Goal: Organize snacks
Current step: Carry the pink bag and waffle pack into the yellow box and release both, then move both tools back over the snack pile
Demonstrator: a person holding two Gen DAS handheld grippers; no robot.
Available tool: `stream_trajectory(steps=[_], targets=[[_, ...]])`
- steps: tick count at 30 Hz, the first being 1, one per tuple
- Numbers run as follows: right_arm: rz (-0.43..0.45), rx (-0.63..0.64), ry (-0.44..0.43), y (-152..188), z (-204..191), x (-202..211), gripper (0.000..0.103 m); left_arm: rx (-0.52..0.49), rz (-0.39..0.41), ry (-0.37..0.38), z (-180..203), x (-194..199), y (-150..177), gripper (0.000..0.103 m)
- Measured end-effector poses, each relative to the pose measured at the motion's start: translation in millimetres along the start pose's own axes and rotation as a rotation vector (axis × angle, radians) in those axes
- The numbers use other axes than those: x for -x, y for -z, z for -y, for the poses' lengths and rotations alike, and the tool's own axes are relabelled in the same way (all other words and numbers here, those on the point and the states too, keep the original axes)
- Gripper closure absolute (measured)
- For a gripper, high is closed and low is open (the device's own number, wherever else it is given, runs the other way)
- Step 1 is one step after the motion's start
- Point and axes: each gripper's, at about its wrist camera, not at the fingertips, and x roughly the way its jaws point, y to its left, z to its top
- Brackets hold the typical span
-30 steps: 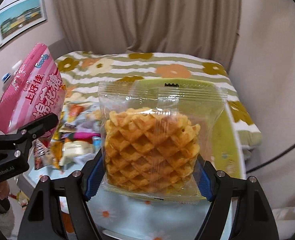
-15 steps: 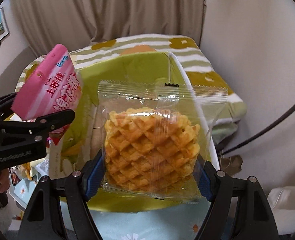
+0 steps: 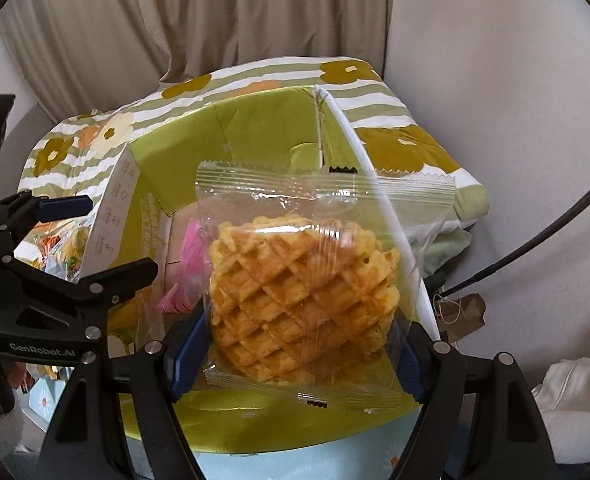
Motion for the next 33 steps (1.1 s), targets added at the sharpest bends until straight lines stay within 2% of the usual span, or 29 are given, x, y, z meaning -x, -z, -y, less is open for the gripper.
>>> stream_trajectory(steps=[16,17,18,19,23,30,33], targets=[[-0.003,0.075,-0.082,-1,-7,-4,0.026,0.100,0.022,-0.078,-11,38,25,0.000],[0.001,0.085,-0.074,0,-9,-5,0.017,0.110,0.021,-0.082,-12,40,27,0.000],[0.010,0.097,-0.067,1,-10,-5,0.004,0.119,0.022,-0.088,-14,41,29,0.000],[0.024,0.108,-0.065,2,-11,-3,0.000,0.129,0.026,-0.096,-16,44,31,0.000],[0.075,0.145,-0.027,6,-9,7,0.000,0.194,0.034,-0.109,-25,51,44,0.000],[0.070,0.120,-0.085,14,2,32,0.000,0.276,0.055,-0.118,-28,71,69,0.000],[0.107,0.148,-0.097,17,0,49,0.000,0.300,0.082,-0.124,-25,85,77,0.000]])
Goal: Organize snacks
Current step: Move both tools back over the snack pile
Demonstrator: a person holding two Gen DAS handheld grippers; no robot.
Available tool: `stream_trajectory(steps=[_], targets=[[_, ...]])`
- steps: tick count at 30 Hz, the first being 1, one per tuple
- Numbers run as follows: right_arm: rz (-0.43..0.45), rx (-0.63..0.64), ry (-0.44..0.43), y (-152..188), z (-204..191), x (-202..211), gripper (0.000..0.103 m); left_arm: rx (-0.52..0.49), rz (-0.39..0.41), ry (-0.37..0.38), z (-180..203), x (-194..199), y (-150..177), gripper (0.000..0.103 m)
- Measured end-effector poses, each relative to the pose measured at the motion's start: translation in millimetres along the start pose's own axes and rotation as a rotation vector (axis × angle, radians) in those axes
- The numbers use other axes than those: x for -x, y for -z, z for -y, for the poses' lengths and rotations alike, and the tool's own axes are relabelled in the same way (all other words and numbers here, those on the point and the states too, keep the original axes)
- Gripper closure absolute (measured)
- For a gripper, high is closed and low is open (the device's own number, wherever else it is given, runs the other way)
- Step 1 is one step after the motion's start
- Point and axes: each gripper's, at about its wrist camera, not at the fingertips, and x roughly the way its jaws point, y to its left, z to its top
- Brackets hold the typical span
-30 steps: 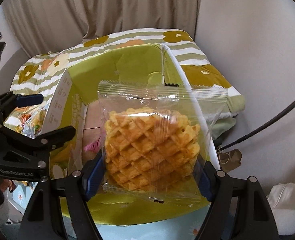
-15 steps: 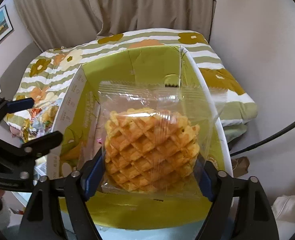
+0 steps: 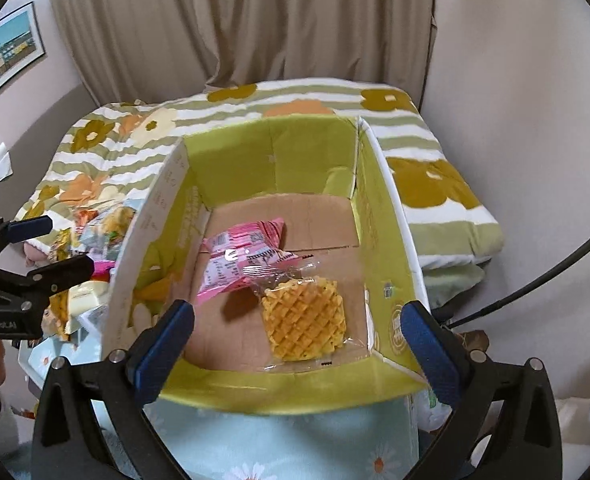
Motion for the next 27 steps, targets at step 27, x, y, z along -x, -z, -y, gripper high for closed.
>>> stream_trajectory(steps=[27], targets=[[0.112,0.261,-0.322,1,-163,18,0.000,0.346,0.077,-0.292,-150,111,116,0.000]])
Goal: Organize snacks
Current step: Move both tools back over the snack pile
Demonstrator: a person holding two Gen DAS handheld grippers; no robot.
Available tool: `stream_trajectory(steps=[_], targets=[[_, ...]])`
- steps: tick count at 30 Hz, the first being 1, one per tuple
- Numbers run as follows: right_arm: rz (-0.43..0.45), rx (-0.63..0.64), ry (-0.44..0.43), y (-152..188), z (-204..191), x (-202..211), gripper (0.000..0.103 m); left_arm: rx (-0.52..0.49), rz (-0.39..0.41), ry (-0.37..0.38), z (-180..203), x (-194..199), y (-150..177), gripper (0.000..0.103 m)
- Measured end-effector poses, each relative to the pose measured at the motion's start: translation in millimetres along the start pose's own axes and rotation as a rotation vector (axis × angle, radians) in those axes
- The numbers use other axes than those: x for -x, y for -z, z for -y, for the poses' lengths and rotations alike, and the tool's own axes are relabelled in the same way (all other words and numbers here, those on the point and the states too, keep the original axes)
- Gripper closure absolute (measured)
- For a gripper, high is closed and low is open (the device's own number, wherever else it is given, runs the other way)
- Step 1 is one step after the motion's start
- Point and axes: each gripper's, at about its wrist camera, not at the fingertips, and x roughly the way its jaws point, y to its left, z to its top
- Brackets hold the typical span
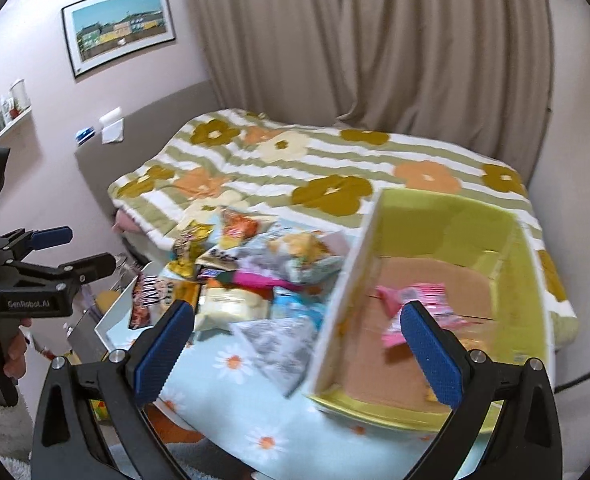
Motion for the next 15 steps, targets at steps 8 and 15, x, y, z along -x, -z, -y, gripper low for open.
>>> stream_trajectory(steps=[8,15], targets=[[-0.109,-0.109,-0.013,8,-45,-68,0.000,0.036,-0.152,0.058,-59,-65,13,0.000],[-0.173,-0.157,0.044,18,-66,-111,0.000,0.013,-0.286,0.161,-82,-127,24,0.000]])
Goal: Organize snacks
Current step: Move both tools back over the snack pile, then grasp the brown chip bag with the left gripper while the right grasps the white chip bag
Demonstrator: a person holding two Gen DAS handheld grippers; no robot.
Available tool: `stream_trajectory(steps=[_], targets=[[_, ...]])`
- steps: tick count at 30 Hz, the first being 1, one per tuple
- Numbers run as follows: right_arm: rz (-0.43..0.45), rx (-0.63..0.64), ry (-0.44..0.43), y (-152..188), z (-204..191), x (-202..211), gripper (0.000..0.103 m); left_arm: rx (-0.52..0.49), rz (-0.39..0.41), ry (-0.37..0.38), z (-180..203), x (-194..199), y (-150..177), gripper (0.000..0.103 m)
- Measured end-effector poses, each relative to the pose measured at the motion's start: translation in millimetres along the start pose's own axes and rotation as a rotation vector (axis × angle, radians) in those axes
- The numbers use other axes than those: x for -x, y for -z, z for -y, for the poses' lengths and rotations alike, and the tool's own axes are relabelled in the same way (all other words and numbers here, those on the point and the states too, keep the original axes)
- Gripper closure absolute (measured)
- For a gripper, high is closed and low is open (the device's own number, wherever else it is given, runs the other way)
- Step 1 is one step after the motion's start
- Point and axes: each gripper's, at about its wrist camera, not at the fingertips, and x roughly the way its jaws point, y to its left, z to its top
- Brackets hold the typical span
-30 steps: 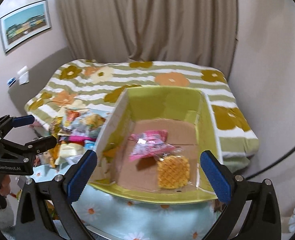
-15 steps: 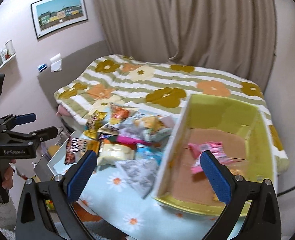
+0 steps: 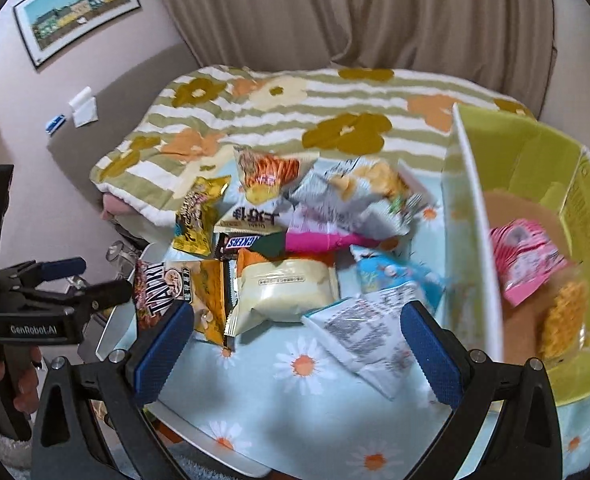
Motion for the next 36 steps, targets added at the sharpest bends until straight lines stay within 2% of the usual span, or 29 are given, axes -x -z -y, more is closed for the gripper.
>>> stream_trajectory(steps=[4,11,18,24,27,31,36], targets=[[-0.008,-0.041,0.043,2,-7,-16,0.000,-0.012,-0.062,0.061,-11,-29,-4,0.001],[0.033,-0.228,0.149,21,-3,-25,0.000,-0.077,-0.141,0.136,-9,-72,-12,0.001],[0.113,-0.376,0.304,34,8,-19,0.000,-0.133,-0.199,0.158,-6,-99,-14,0.001],[0.125,-0.464,0.378,35,22,-30,0.000,-0.165,-0.248,0.170,-4,-117,-12,0.002],[0.133,-0.510,0.396,35,31,-36,0.000,-0.168,-0.258,0.190,-1,-119,-11,0.011],[0.131,-0.580,0.410,35,42,-46,0.000,-0.201,-0.247,0.179,2,-117,-9,0.024],[0.113,-0.661,0.415,35,55,-58,0.000,-0.190,-0.250,0.195,-2,-116,-11,0.029]])
